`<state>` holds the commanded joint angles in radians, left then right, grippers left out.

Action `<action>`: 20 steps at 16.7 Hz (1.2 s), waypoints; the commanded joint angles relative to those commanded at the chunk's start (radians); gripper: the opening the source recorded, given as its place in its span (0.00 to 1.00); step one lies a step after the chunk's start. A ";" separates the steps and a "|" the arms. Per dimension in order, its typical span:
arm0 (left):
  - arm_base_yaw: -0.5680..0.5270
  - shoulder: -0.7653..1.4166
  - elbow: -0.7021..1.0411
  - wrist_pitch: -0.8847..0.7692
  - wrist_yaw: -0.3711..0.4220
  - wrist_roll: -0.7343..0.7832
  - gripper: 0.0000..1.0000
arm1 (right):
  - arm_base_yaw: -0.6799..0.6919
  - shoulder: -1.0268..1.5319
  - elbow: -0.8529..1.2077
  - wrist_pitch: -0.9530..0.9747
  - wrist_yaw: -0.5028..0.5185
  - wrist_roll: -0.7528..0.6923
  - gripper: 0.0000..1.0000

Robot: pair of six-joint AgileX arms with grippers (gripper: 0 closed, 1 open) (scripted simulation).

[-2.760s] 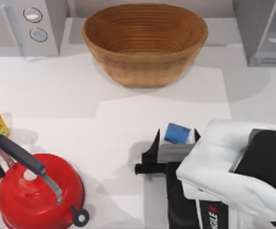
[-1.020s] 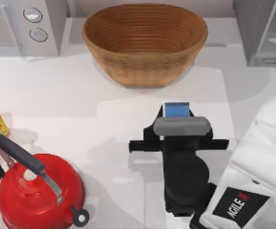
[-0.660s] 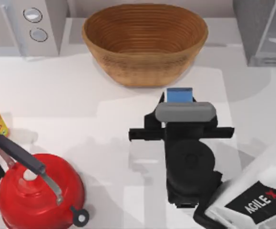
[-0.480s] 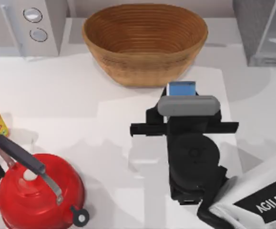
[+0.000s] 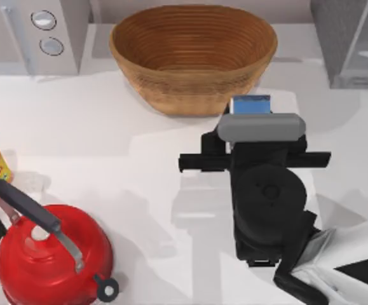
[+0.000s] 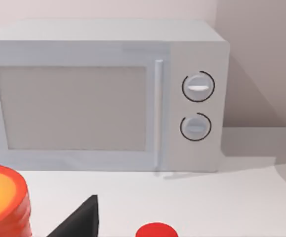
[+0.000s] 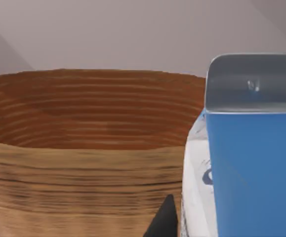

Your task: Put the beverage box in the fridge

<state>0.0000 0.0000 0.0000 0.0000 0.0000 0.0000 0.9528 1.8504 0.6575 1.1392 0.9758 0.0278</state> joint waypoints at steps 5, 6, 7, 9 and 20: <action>0.000 0.000 0.000 0.000 0.000 0.000 1.00 | -0.028 -0.026 0.000 -0.009 -0.005 0.002 0.00; 0.000 0.000 0.000 0.000 0.000 0.000 1.00 | -0.048 -0.054 -0.006 -0.022 -0.014 0.001 0.00; 0.000 0.000 0.000 0.000 0.000 0.000 1.00 | -0.071 -0.090 -0.016 -0.041 -0.028 -0.001 0.00; 0.000 0.000 0.000 0.000 0.000 0.000 1.00 | -0.124 -0.185 -0.045 -0.095 -0.074 -0.004 0.00; 0.000 0.000 0.000 0.000 0.000 0.000 1.00 | -0.555 -1.096 -0.377 -0.657 -0.563 -0.017 0.00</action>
<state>0.0000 0.0000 0.0000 0.0000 0.0000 0.0000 0.3976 0.7540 0.2801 0.4825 0.4126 0.0110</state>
